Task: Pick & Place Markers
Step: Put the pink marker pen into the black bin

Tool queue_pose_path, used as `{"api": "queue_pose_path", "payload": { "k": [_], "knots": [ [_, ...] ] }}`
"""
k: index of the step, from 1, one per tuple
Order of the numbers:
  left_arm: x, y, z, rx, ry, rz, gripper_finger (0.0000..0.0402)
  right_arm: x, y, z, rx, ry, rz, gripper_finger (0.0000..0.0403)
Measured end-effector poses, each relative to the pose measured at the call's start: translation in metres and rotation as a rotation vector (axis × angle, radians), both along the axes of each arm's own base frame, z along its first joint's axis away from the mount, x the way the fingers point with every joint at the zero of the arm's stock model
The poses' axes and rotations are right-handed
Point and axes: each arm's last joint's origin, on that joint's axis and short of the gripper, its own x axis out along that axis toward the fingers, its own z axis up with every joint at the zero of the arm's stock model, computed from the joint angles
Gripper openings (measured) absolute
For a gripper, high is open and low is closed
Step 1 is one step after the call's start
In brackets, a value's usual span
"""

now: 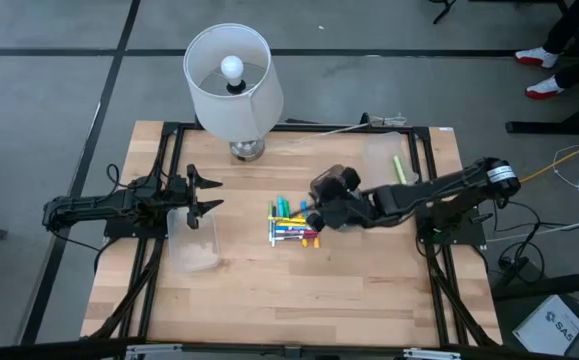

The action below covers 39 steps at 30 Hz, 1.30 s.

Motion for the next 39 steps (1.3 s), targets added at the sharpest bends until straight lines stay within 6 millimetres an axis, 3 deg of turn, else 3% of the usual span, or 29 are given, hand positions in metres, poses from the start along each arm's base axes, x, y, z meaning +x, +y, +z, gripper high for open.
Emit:
{"api": "queue_pose_path", "payload": {
  "k": [11, 15, 19, 22, 39],
  "knots": [
    [0.000, 0.000, 0.000, 0.000, 0.000, 0.000, 0.0242, -0.013, 0.040, -0.030, -0.157, 0.132, 0.266, 0.0104],
    [0.000, 0.000, 0.000, 0.000, -0.001, 0.000, 0.0242, -0.014, 0.045, -0.045, -0.228, 0.180, 0.403, 0.0104],
    [0.000, 0.000, 0.000, 0.000, 0.000, 0.000, 0.0242, -0.011, 0.045, -0.050, -0.224, 0.225, 0.650, 0.0104],
    [0.000, 0.000, 0.000, 0.000, -0.001, 0.000, 0.0242, -0.008, 0.041, -0.049, -0.191, 0.215, 0.740, 0.0104],
    [0.000, 0.000, 0.000, 0.000, 0.000, 0.000, 0.0242, -0.003, 0.038, -0.056, -0.126, 0.205, 0.661, 0.0104]
  ]
}}
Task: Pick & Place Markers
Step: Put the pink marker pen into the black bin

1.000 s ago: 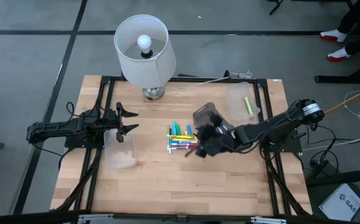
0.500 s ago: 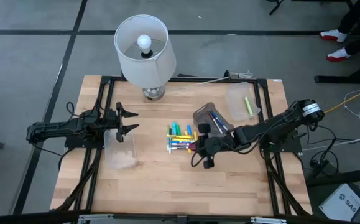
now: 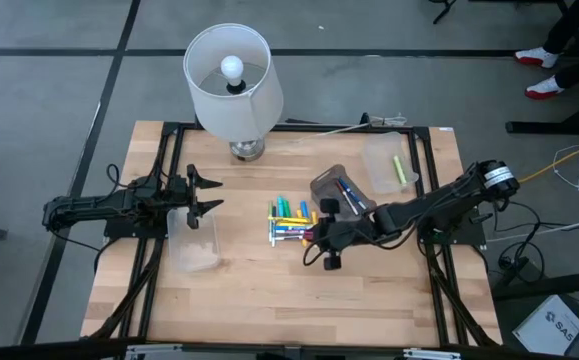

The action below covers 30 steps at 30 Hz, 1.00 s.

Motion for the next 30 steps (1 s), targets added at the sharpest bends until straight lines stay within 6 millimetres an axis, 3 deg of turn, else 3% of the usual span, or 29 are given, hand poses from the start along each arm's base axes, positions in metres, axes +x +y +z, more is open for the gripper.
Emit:
{"api": "queue_pose_path", "payload": {
  "k": [5, 14, 30],
  "knots": [
    [0.000, 0.000, 0.000, 0.000, 0.000, 0.000, 0.0242, 0.009, 0.003, -0.015, -0.095, 0.038, 0.059, 0.0104],
    [0.000, 0.000, 0.000, 0.000, 0.000, 0.000, 0.0242, 0.033, 0.009, -0.032, -0.235, -0.052, 0.145, 0.0104],
    [0.000, 0.000, 0.000, 0.000, 0.000, 0.000, 0.0242, 0.028, -0.002, -0.048, -0.347, 0.120, 0.121, 0.0104]
  ]
}}
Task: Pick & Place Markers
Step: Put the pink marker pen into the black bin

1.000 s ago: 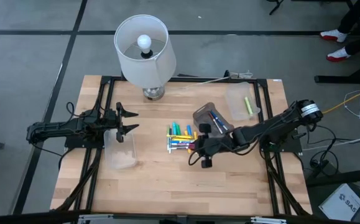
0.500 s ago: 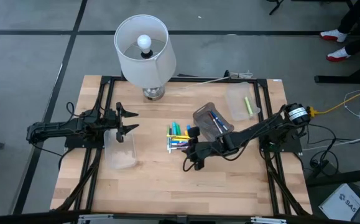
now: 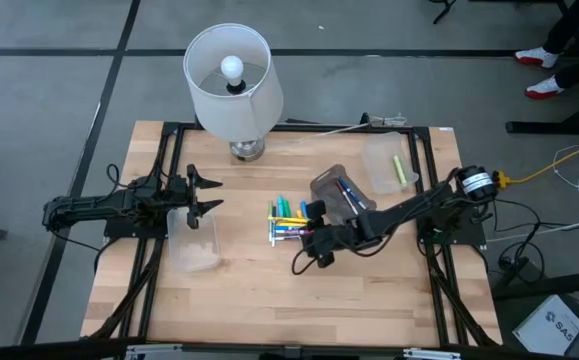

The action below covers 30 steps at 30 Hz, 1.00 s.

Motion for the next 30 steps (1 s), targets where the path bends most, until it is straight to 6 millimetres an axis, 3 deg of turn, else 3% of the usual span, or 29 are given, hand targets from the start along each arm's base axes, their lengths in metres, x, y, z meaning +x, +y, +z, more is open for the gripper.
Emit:
{"api": "queue_pose_path", "payload": {
  "k": [11, 30],
  "knots": [
    [0.000, 0.000, 0.000, 0.000, 0.000, 0.000, 0.0242, 0.006, -0.005, -0.024, -0.018, 0.077, -0.026, 0.0104],
    [0.000, 0.000, 0.000, 0.000, 0.000, 0.000, 0.0242, -0.003, -0.004, -0.035, 0.129, 0.163, -0.143, 0.0104]
  ]
}}
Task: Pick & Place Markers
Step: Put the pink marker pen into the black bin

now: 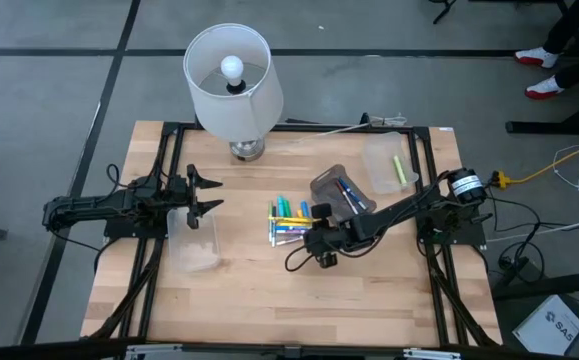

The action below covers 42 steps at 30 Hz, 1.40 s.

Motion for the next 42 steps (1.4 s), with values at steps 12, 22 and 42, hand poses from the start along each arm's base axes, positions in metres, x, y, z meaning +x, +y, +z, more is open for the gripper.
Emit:
{"api": "queue_pose_path", "payload": {
  "k": [12, 22, 42],
  "knots": [
    [0.000, 0.000, 0.000, 0.000, 0.000, 0.000, 0.0242, -0.002, -0.001, -0.013, -0.016, 0.080, -0.006, 0.0104],
    [0.000, 0.000, 0.000, 0.000, 0.000, 0.000, 0.0242, 0.001, 0.000, -0.014, -0.016, 0.060, 0.016, 0.0059],
    [0.000, 0.000, 0.000, 0.000, 0.000, 0.000, 0.0242, 0.001, 0.001, -0.014, 0.010, 0.064, 0.027, 0.0050]
  ]
}}
